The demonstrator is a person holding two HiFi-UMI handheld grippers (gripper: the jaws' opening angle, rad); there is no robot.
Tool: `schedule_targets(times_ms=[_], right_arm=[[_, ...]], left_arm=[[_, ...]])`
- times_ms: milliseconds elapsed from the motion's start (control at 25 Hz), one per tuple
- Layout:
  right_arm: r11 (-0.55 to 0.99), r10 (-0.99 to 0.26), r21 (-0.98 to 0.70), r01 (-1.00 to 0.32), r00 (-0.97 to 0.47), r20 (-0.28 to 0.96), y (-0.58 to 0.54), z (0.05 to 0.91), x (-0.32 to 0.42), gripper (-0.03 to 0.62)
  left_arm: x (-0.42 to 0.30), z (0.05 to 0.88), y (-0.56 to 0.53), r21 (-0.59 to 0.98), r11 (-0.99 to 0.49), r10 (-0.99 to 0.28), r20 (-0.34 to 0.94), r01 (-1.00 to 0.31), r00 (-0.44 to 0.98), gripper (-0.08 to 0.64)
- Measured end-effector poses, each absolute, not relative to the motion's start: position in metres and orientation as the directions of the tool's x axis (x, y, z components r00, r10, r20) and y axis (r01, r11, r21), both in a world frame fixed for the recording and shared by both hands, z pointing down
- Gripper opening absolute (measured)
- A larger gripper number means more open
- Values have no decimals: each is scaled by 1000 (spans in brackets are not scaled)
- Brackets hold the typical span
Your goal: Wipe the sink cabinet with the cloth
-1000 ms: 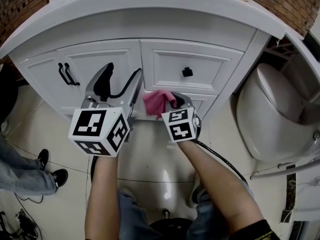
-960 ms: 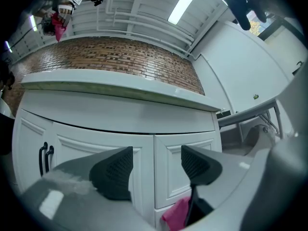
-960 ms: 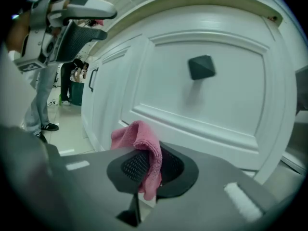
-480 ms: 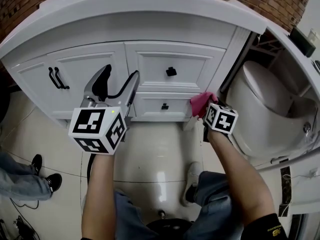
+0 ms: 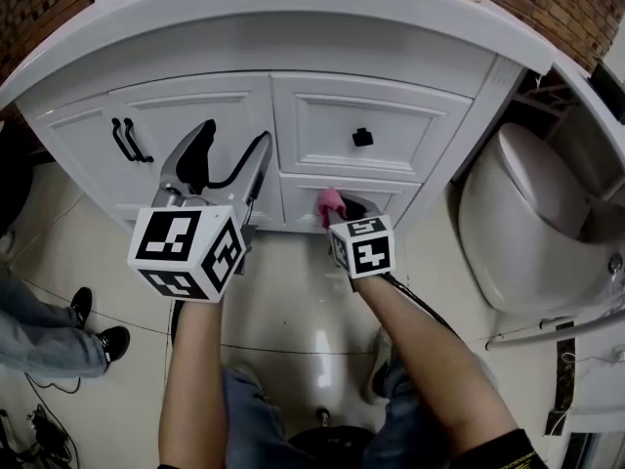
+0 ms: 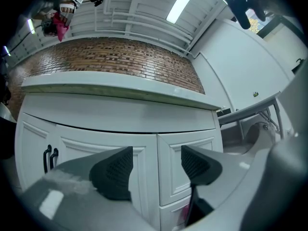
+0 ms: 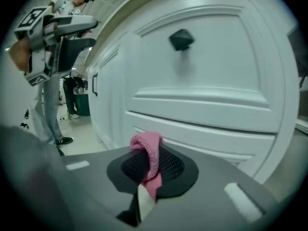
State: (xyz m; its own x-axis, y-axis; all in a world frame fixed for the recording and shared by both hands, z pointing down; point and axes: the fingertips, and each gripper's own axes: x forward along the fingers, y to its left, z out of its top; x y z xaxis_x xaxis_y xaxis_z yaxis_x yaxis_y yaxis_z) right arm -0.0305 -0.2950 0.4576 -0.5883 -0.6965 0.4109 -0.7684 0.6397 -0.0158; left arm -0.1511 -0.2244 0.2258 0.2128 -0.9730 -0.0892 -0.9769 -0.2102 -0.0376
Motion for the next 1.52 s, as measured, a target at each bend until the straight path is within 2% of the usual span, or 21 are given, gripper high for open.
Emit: schedule_targets(times_ms=[240,400,520,640,920,1200,1360,1520], right_arm=[[634,-674,-145,-760,-634,380,-295,456,-93,26],[574,-694,-206,-792,-605,391,-302,459,-91,26],[575,-703,-172,-800,-590,398,-304,456,-78,26],[542,-726,-134,-829,-543,422,-309,460,-44,26],[359,-805,-70,-931,-347,482,-326,471,77,26],[23,-871,-213,-977,-124,475,-342,468,196,26],[49,-863,-225,-973,-155,482,-341,480,189,26],[171,-782,-336,-926,-335,526,-332,511,122,26]], left_arm=[[-163,228,-219,-45,-187,-979,-78,-981,190,318],[-168,228,-218,-53,-181,-980,-74,-982,184,318],[-166,229,-220,-51,-187,-979,-71,-981,190,318],[-156,230,-224,-53,-208,-975,-66,-977,212,318],[-132,229,-227,-45,-250,-964,-78,-967,253,318],[-129,228,-226,-43,-255,-962,-86,-966,258,318],[-139,228,-226,-42,-241,-966,-84,-970,244,318],[-143,229,-228,-40,-232,-969,-80,-972,235,318]])
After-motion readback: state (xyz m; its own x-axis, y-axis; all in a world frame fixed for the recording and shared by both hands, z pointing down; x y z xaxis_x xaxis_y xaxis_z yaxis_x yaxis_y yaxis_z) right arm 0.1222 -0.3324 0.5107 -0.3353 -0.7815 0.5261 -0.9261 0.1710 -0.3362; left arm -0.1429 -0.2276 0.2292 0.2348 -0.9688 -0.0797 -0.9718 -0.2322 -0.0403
